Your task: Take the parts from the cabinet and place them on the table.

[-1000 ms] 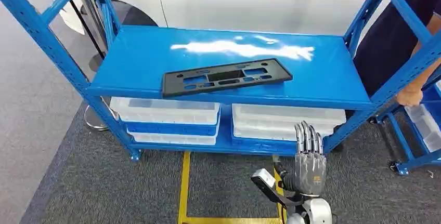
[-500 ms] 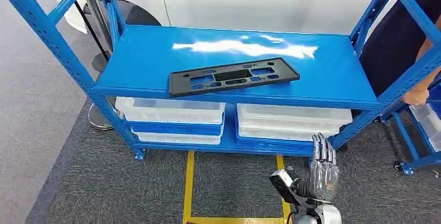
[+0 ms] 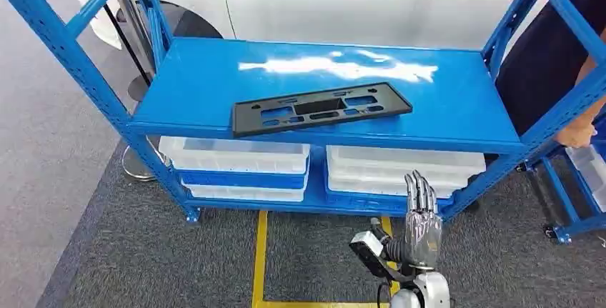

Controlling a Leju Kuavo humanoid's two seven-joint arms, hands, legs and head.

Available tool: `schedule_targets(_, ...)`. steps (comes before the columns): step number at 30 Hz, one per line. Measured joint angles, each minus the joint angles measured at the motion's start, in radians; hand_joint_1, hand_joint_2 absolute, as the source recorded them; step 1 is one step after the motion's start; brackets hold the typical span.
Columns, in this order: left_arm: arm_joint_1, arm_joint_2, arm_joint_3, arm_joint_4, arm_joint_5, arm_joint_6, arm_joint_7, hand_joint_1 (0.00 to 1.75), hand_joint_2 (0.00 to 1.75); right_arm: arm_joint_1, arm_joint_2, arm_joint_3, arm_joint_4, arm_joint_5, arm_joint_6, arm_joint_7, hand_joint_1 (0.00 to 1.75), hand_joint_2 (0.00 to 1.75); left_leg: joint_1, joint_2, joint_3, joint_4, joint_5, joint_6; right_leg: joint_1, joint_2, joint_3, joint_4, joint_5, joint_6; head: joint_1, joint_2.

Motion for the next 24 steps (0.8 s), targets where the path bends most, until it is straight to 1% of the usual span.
schedule_targets(1, 0.001, 0.000, 0.002, 0.000, -0.002, 0.000, 0.000, 0.00, 0.00, 0.000, 0.000, 0.008, -0.004, -0.005, 0.000, -0.001, 0.00, 1.75, -0.003, 0.000, 0.000, 0.000, 0.000, 0.005, -0.002, 0.000, 0.001, -0.001, 0.001, 0.004, -0.001, 0.000)
schedule_targets(2, 0.000, 0.000, 0.003, 0.000, -0.003, -0.001, 0.002, 0.00, 0.00, 0.001, 0.000, 0.017, -0.009, -0.010, 0.000, 0.004, 0.00, 1.75, 0.001, 0.001, 0.003, -0.007, 0.004, 0.015, -0.004, 0.001, 0.001, 0.001, -0.003, 0.010, -0.001, 0.000)
schedule_targets(3, 0.000, 0.000, 0.005, 0.000, -0.005, -0.001, 0.003, 0.00, 0.00, 0.005, 0.000, 0.030, -0.018, -0.010, 0.000, 0.017, 0.00, 1.75, 0.003, 0.001, 0.005, -0.009, 0.006, 0.021, -0.007, 0.002, -0.001, 0.017, -0.016, 0.015, 0.000, 0.000)
schedule_targets(4, 0.000, 0.000, 0.006, 0.000, -0.007, -0.001, 0.005, 0.00, 0.00, 0.007, -0.001, 0.049, -0.029, -0.010, 0.000, 0.033, 0.00, 1.75, 0.004, 0.001, 0.005, -0.010, 0.005, 0.028, -0.007, 0.002, -0.026, 0.067, -0.050, 0.020, 0.000, 0.000)
schedule_targets(5, 0.000, 0.000, 0.007, 0.000, -0.010, -0.001, 0.006, 0.00, 0.00, 0.008, -0.002, 0.066, -0.037, -0.010, 0.000, 0.043, 0.00, 1.75, 0.003, 0.002, 0.005, -0.010, 0.004, 0.031, -0.008, 0.002, -0.061, 0.136, -0.085, 0.023, 0.000, 0.000)
schedule_targets(6, 0.000, 0.000, 0.008, 0.000, -0.014, -0.001, 0.008, 0.00, 0.00, 0.011, -0.003, 0.084, -0.042, -0.013, 0.000, 0.054, 0.00, 1.75, 0.001, 0.002, 0.005, -0.010, 0.002, 0.033, -0.009, 0.002, -0.109, 0.229, -0.124, 0.025, 0.000, 0.000)
schedule_targets(7, 0.000, 0.001, 0.008, 0.000, -0.015, -0.001, 0.012, 0.00, 0.00, 0.016, -0.003, 0.097, -0.045, -0.013, 0.000, 0.059, 0.00, 1.75, 0.000, 0.002, 0.005, -0.009, 0.001, 0.035, -0.009, 0.002, -0.143, 0.291, -0.140, 0.026, 0.000, 0.000)
schedule_targets(8, 0.000, 0.002, 0.008, 0.000, -0.017, -0.001, 0.015, 0.00, 0.00, 0.019, -0.003, 0.109, -0.046, -0.013, 0.000, 0.063, 0.00, 1.75, -0.001, 0.001, 0.007, -0.009, 0.000, 0.035, -0.009, 0.002, -0.160, 0.313, -0.133, 0.025, 0.000, 0.000)
schedule_targets(9, 0.001, 0.002, 0.008, 0.000, -0.018, -0.001, 0.017, 0.00, 0.00, 0.021, -0.003, 0.120, -0.046, -0.013, 0.000, 0.064, 0.00, 1.75, -0.002, 0.000, 0.011, -0.009, -0.003, 0.034, -0.009, 0.002, -0.152, 0.287, -0.102, 0.021, 0.000, 0.000)
schedule_targets(10, 0.001, 0.002, 0.008, 0.000, -0.019, -0.001, 0.020, 0.00, 0.00, 0.020, -0.003, 0.130, -0.047, -0.013, 0.000, 0.064, 0.00, 1.75, -0.004, -0.001, 0.016, -0.009, -0.006, 0.034, -0.009, 0.002, -0.125, 0.224, -0.056, 0.016, 0.000, 0.000)
schedule_targets(11, 0.000, 0.002, 0.008, 0.000, -0.021, -0.001, 0.021, 0.00, 0.00, 0.020, -0.003, 0.140, -0.050, -0.015, 0.000, 0.065, 0.00, 1.75, -0.006, -0.002, 0.023, -0.009, -0.009, 0.032, -0.005, 0.003, -0.080, 0.130, -0.004, 0.006, 0.000, 0.000)
schedule_targets(12, 0.000, 0.002, 0.008, 0.000, -0.021, -0.001, 0.021, 0.00, 0.00, 0.019, -0.004, 0.151, -0.056, -0.016, 0.000, 0.066, 0.00, 1.75, -0.007, -0.003, 0.029, -0.010, -0.013, 0.031, 0.000, 0.004, -0.039, 0.040, 0.035, -0.008, 0.000, 0.000)
schedule_targets(13, -0.001, -0.001, 0.008, 0.000, -0.022, -0.002, 0.021, 0.00, 0.00, 0.019, -0.005, 0.158, -0.057, -0.016, 0.000, 0.066, 0.00, 1.75, -0.011, -0.002, 0.030, -0.010, -0.017, 0.024, 0.006, 0.004, -0.027, 0.019, 0.015, -0.016, -0.001, 0.000)
schedule_targets(14, -0.001, 0.001, 0.008, 0.000, -0.024, -0.002, 0.021, 0.00, 0.00, 0.019, -0.005, 0.164, -0.058, -0.019, 0.000, 0.065, 0.00, 1.75, -0.006, -0.004, 0.027, -0.010, -0.017, 0.019, 0.009, 0.003, -0.025, 0.007, 0.017, -0.017, 0.003, 0.000)
schedule_targets(16, -0.001, 0.002, 0.009, 0.000, -0.026, -0.002, 0.024, 0.00, 0.00, 0.020, -0.005, 0.177, -0.059, -0.041, 0.000, 0.060, 0.00, 1.75, -0.002, -0.002, 0.029, -0.016, -0.017, 0.007, 0.013, 0.006, -0.027, 0.006, 0.016, -0.019, 0.002, 0.000)
schedule_targets(17, -0.005, 0.004, 0.010, 0.000, -0.029, -0.002, 0.025, 0.00, 0.00, 0.020, -0.005, 0.185, -0.059, -0.059, 0.000, 0.054, 0.00, 1.75, -0.006, -0.002, 0.036, -0.023, -0.018, 0.000, 0.008, 0.007, -0.021, -0.008, 0.019, -0.023, 0.002, 0.000)
schedule_targets(18, -0.004, 0.006, 0.011, 0.000, -0.034, -0.002, 0.028, 0.00, 0.00, 0.022, -0.004, 0.192, -0.057, -0.074, 0.000, 0.050, 0.00, 1.75, -0.003, -0.001, 0.039, -0.012, -0.028, -0.003, -0.002, 0.002, 0.000, -0.028, 0.027, -0.023, 0.002, 0.000)
schedule_targets(19, -0.004, 0.007, 0.012, 0.000, -0.037, -0.002, 0.029, 0.00, 0.00, 0.021, -0.004, 0.201, -0.054, -0.083, 0.000, 0.045, 0.00, 1.75, -0.004, 0.001, 0.025, 0.022, -0.047, -0.008, -0.004, 0.002, 0.010, -0.039, 0.027, -0.031, 0.002, 0.000)
schedule_targets(20, -0.005, 0.008, 0.014, 0.000, -0.038, -0.002, 0.033, 0.00, 0.00, 0.020, -0.004, 0.206, -0.050, -0.092, 0.000, 0.042, 0.00, 1.75, -0.003, 0.001, -0.010, 0.087, -0.079, -0.012, -0.004, 0.000, 0.014, -0.041, 0.026, -0.033, 0.002, 0.000)
schedule_targets(21, -0.005, 0.011, 0.015, 0.000, -0.040, -0.002, 0.036, 0.00, 0.00, 0.021, -0.004, 0.209, -0.046, -0.098, 0.000, 0.042, 0.00, 1.75, -0.001, 0.001, -0.054, 0.162, -0.110, -0.017, -0.003, -0.002, 0.015, -0.040, 0.023, -0.034, 0.002, 0.000)
schedule_targets(22, -0.003, 0.015, 0.016, 0.000, -0.046, -0.002, 0.039, 0.00, 0.00, 0.022, -0.004, 0.212, -0.040, -0.098, 0.000, 0.043, 0.00, 1.75, 0.000, 0.001, -0.098, 0.236, -0.134, -0.022, -0.003, -0.003, 0.017, -0.040, 0.019, -0.035, 0.002, 0.000)
schedule_targets(23, -0.001, 0.016, 0.017, 0.000, -0.050, -0.002, 0.040, 0.00, 0.00, 0.023, -0.004, 0.213, -0.035, -0.098, 0.000, 0.044, 0.00, 1.75, 0.001, 0.001, -0.129, 0.278, -0.132, -0.026, -0.003, -0.003, 0.020, -0.039, 0.016, -0.034, 0.001, 0.000)
schedule_targets(24, 0.003, 0.017, 0.017, 0.000, -0.054, -0.003, 0.041, 0.00, 0.00, 0.024, -0.004, 0.214, -0.032, -0.097, 0.000, 0.045, 0.00, 1.75, 0.003, 0.001, -0.131, 0.266, -0.106, -0.029, -0.004, -0.002, 0.024, -0.037, 0.012, -0.033, 0.002, 0.000)
